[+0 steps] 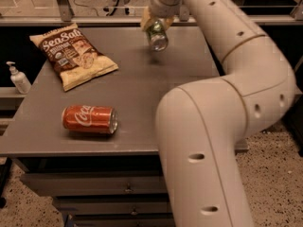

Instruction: Place green can upright

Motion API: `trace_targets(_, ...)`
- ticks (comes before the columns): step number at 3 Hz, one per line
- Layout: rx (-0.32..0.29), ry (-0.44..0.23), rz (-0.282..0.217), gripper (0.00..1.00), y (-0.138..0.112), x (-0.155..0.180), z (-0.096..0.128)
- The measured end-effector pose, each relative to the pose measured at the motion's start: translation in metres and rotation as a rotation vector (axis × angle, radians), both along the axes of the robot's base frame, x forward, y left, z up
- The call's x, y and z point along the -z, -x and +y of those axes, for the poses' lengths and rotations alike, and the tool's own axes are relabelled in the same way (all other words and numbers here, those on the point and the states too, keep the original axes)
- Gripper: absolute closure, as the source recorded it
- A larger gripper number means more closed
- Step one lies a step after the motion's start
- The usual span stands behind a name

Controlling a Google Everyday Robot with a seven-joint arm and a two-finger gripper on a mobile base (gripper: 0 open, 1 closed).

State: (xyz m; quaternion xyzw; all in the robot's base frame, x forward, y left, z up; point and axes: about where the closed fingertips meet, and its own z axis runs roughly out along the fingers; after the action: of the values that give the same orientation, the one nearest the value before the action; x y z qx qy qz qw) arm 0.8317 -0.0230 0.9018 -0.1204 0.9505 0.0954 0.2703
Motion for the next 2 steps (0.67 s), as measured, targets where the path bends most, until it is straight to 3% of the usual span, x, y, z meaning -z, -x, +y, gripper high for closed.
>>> trace_targets(2, -0.003, -0.349, -0.138, 1.00, 0.040, -0.057, -0.054)
